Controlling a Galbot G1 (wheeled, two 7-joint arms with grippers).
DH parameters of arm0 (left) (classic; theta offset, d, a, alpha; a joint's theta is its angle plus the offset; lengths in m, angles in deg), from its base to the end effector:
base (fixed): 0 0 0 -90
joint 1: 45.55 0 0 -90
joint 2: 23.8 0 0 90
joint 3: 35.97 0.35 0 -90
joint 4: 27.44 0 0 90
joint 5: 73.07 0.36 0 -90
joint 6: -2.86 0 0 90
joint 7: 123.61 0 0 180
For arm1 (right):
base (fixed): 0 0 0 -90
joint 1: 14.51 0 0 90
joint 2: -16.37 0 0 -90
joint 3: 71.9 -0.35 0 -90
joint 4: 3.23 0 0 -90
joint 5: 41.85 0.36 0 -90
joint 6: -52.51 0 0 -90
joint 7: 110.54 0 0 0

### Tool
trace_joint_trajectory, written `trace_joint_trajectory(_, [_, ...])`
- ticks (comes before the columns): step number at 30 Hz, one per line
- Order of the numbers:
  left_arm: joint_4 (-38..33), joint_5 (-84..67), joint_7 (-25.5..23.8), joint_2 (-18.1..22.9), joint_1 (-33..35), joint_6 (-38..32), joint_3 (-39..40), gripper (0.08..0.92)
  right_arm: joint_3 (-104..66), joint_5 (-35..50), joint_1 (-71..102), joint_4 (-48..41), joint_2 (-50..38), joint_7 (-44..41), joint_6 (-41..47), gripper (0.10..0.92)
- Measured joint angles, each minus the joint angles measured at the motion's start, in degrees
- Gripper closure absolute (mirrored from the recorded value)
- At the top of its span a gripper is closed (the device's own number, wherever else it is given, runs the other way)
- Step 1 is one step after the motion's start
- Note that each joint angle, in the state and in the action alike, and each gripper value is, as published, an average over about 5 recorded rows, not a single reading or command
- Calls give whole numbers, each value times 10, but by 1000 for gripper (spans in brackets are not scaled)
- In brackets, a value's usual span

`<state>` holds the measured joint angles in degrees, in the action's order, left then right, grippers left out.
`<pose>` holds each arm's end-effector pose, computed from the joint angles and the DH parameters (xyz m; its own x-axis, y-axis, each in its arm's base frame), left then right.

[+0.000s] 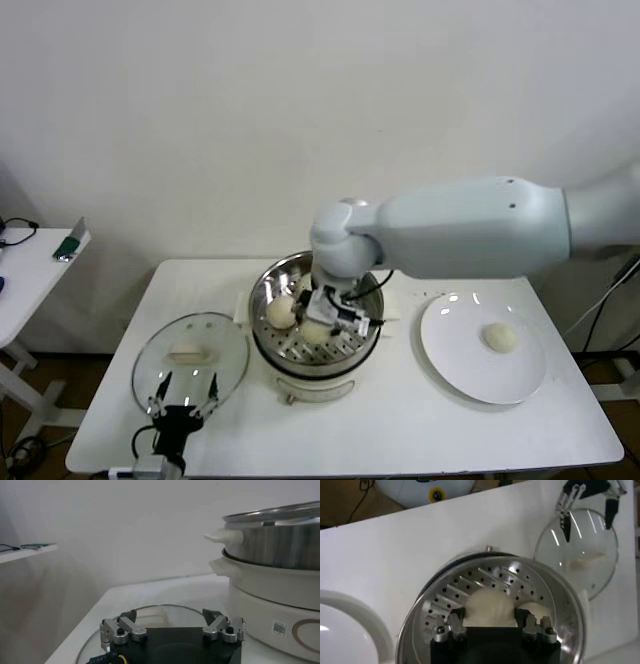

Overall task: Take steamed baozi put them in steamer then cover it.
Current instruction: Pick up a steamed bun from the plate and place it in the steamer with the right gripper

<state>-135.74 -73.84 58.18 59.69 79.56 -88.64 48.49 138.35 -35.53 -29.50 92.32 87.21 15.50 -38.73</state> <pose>0.1450 0.0597 -0.3852 -0.9645 -0.0831 0.2505 -0.0481 0.9886 0.1430 0.4324 0.1889 -0.0711 -0.1395 -0.1398 0.9803 -0.2614 -0.9497 -0.1726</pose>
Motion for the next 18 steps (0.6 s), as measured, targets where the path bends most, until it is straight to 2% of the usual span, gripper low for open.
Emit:
trace_joint_trajectory(9, [7, -2, 2, 0, -4, -1, 0, 177, 7, -23, 38, -7, 12, 7, 0, 353])
trace_joint_trajectory(16, [7, 0, 2, 0, -3, -1, 2, 177, 4, -40, 47, -19, 11, 14, -8, 223])
trace_joint_trajectory(18, [7, 1, 2, 0, -3, -2, 2, 177, 0, -41, 46, -24, 9, 14, -13, 209])
